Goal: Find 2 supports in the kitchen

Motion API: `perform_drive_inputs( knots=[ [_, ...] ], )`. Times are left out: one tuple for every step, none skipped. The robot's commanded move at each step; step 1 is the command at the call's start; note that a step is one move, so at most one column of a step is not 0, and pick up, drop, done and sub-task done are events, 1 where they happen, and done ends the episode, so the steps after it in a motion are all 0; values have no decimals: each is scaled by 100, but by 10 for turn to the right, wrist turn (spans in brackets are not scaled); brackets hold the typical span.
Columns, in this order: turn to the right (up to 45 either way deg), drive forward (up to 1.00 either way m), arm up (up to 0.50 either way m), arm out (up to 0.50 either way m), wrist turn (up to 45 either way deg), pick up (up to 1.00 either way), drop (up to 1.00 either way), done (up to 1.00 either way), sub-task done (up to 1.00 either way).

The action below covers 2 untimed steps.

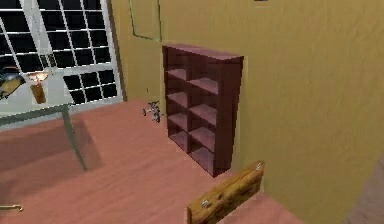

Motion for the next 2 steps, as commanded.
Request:
perform_drive_inputs(
  knots=[
    [120, 0, 0, 0, 0, 0, 0, 0, 0],
    [0, 0, 0, 0, 0, 0, 0, 0, 100]
  ],
)
